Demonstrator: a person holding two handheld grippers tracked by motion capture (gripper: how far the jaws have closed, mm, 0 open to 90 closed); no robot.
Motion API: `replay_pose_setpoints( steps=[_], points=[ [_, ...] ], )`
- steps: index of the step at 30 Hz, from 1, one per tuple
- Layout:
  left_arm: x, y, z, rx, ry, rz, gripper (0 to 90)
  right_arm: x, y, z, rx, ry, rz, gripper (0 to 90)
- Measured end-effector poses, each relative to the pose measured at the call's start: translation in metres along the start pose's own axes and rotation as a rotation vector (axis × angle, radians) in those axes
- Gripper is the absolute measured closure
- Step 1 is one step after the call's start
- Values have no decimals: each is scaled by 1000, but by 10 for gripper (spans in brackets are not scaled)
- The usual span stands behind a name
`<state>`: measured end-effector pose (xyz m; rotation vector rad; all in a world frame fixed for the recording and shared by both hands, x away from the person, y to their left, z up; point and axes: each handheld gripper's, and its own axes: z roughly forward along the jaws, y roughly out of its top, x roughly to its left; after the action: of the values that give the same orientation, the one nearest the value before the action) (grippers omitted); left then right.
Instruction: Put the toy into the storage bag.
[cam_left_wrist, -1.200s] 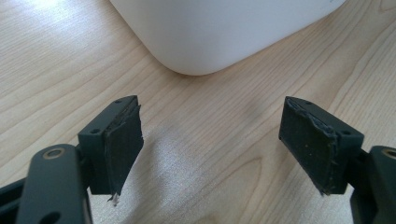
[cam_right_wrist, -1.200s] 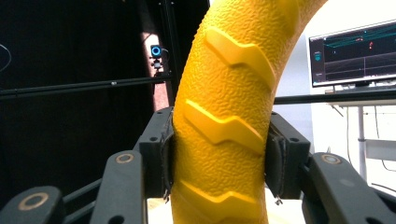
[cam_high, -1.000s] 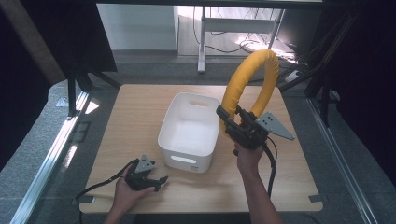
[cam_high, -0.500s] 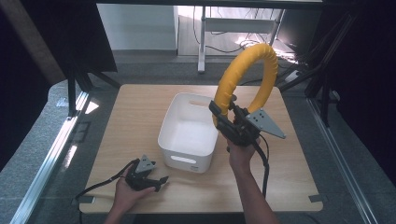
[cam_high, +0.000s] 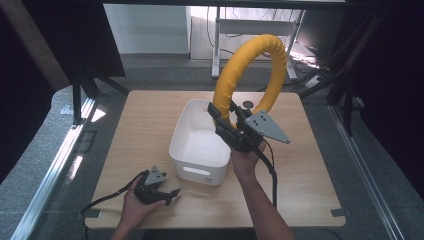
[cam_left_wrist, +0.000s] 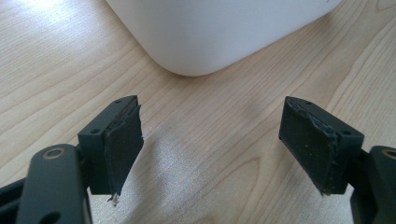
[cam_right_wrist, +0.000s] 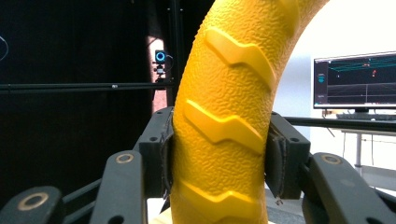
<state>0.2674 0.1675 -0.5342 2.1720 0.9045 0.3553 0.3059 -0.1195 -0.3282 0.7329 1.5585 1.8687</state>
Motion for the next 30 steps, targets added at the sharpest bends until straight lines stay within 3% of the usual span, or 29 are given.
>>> replay_pose_setpoints(
  steps=[3, 4, 30],
  points=[
    [0, 0, 0, 1, -2, 2, 214, 4, 0, 6, -1, 5, -2, 505],
    [0, 0, 0, 1, -2, 2, 214, 8, -1, 9, -23, -40, 9, 505],
    [1, 0, -1, 2, -4, 7, 214, 37, -16, 39, -11, 23, 27, 504]
  ],
)
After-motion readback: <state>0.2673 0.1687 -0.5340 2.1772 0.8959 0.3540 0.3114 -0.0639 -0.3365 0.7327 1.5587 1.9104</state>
